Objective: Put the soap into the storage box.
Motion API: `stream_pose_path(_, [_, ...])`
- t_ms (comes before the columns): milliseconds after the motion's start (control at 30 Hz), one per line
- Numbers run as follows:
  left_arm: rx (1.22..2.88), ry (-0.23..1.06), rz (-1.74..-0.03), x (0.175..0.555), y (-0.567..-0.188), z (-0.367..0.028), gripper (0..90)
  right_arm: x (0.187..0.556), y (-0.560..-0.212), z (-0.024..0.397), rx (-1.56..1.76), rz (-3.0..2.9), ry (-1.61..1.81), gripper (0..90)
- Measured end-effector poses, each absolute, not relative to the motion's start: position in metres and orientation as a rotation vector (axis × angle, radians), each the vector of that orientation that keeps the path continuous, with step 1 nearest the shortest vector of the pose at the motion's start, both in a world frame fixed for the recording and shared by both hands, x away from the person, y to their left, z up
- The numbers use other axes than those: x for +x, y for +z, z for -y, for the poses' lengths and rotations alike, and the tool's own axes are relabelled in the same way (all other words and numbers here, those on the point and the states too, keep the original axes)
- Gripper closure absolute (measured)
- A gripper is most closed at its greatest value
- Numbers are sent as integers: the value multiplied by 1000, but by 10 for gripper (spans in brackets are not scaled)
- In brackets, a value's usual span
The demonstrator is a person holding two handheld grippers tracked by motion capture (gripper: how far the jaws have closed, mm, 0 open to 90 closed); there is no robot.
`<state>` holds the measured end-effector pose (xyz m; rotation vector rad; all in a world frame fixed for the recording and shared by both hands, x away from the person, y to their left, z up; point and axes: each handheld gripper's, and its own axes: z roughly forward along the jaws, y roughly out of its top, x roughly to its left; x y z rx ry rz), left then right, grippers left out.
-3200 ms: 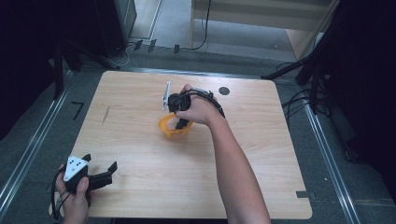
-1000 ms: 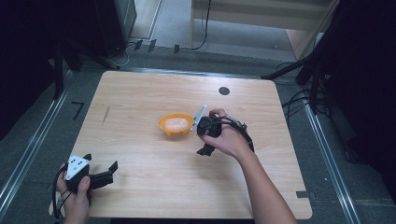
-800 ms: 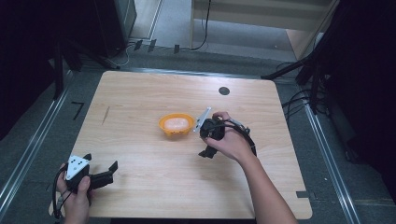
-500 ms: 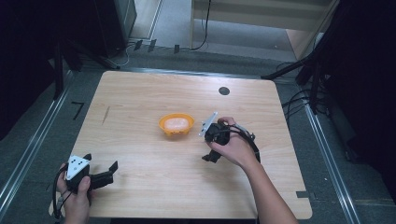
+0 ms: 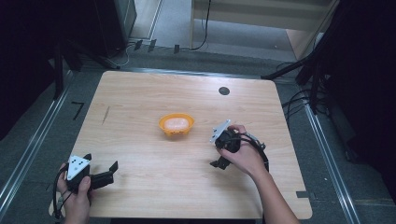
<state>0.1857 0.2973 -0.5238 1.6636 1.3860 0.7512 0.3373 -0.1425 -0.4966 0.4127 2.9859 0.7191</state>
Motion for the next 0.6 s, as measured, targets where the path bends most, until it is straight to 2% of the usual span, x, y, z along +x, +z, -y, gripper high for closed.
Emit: stream_pose_path(600, [1669, 757, -1389, 186, -524, -297, 0, 318, -515, 180, 521, -2915, 849, 0])
